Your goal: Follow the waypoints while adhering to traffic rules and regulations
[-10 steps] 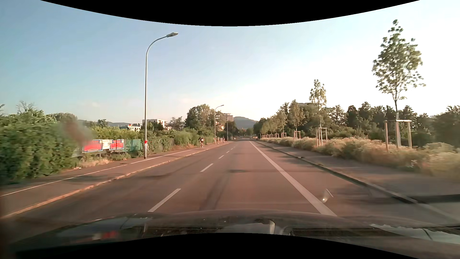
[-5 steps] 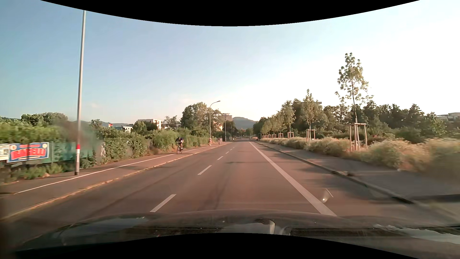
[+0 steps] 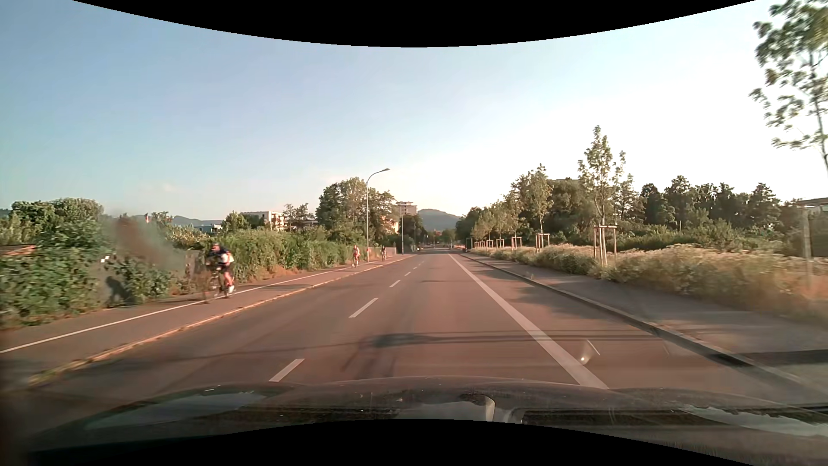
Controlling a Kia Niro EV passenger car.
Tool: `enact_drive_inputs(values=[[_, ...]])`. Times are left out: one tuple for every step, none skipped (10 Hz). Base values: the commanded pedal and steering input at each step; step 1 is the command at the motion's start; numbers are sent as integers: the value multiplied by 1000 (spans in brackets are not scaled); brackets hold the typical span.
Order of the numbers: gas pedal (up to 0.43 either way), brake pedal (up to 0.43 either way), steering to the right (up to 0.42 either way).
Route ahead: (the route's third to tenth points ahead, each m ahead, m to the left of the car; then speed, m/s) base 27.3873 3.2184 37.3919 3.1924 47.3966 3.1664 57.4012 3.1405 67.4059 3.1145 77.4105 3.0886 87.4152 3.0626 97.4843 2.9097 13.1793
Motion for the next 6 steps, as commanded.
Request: enact_drive_inputs(values=[[98,0,0],[98,0,0],[98,0,0],[98,0,0],[98,0,0],[98,0,0]])
